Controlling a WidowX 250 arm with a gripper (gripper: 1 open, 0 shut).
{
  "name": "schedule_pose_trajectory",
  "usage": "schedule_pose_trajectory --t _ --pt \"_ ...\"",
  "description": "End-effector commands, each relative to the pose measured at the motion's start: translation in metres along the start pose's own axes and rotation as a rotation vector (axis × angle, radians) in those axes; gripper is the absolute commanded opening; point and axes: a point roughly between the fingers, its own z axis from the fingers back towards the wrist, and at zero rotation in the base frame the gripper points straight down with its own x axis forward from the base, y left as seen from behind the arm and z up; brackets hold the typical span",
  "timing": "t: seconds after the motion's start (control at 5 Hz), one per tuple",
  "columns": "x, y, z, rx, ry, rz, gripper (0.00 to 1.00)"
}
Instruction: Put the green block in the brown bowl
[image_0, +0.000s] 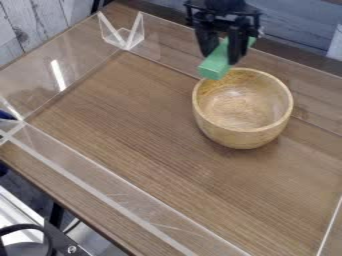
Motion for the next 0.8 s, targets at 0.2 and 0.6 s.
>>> schedule_pose_trajectory --t 0.2,0.6 --pt "0.003 -0.020 -0.010 -0.002 -0.025 -0.058 0.00" --pt "0.001 -0.020 -0.037 0.004 0.003 -0.071 0.00"
